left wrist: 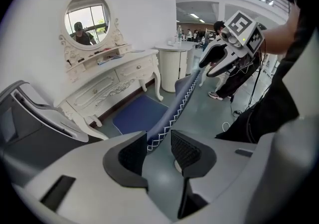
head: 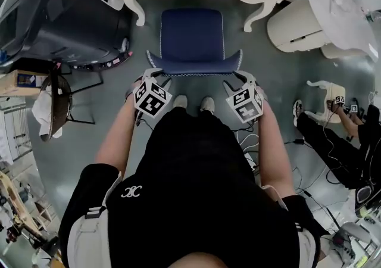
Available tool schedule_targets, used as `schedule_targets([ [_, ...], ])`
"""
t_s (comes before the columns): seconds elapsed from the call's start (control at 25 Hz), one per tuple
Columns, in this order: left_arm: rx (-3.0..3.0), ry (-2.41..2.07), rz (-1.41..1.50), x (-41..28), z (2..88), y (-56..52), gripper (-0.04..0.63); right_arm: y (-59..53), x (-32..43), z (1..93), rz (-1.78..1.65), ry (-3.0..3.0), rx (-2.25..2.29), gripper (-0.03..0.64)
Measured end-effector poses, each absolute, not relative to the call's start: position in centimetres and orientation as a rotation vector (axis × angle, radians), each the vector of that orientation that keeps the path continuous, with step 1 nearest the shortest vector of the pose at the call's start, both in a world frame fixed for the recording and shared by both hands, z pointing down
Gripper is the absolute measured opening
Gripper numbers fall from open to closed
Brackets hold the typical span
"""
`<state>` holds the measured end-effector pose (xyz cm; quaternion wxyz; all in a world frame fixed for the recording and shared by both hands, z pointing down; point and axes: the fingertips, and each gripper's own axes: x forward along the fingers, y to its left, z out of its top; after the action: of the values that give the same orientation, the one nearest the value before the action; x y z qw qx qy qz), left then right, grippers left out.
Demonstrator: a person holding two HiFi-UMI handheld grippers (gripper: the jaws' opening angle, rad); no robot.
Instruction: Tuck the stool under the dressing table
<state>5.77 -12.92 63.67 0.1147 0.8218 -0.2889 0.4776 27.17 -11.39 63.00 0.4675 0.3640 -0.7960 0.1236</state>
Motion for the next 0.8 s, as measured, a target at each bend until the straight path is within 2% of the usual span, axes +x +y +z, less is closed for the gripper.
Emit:
schedule_targets([
  [0.44,2.310,-0.842,1.395,5.6,64.2,-13.9,0.150,-13.9,26.6,64.8,0.277,-1.976,0.778,0.156],
  [0.8,2.289,-0.885,1.349,6.0,63.6,-16.2,0.152,-16.1,27.1,64.4,0.388,-1.953,0.852,0.158],
])
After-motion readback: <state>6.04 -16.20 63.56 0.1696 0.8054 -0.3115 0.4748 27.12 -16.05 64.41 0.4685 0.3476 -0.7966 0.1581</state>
